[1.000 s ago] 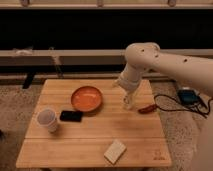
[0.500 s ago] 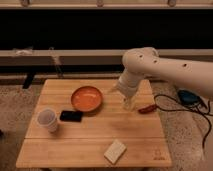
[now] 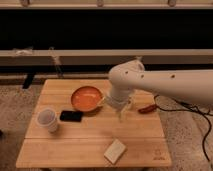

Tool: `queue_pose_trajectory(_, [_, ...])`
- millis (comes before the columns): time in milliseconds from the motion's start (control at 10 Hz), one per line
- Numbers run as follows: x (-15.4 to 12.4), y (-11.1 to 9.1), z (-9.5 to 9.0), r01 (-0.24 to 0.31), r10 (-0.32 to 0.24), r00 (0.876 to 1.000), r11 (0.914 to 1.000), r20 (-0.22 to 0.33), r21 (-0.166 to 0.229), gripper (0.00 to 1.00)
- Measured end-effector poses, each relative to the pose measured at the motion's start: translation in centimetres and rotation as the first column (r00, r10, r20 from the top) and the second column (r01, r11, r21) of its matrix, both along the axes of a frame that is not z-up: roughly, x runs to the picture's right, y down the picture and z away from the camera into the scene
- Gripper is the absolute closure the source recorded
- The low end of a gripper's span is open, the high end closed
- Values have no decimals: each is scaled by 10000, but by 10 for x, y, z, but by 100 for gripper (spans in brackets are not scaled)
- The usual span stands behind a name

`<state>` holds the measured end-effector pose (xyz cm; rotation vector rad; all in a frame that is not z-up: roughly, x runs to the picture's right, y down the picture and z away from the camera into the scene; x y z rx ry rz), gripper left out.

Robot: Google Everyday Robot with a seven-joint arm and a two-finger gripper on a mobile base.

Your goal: Place the eraser in the ceramic cup

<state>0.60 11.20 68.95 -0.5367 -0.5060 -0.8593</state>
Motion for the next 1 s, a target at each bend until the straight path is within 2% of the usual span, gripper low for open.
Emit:
queue_pose_trajectory(400, [-79,-16,25,618,-619,9981,9976,-25,-306,20])
queue_pose_trajectory(1000, [-183,-11,65,1336,-1335,9910,9872,67,-876,20])
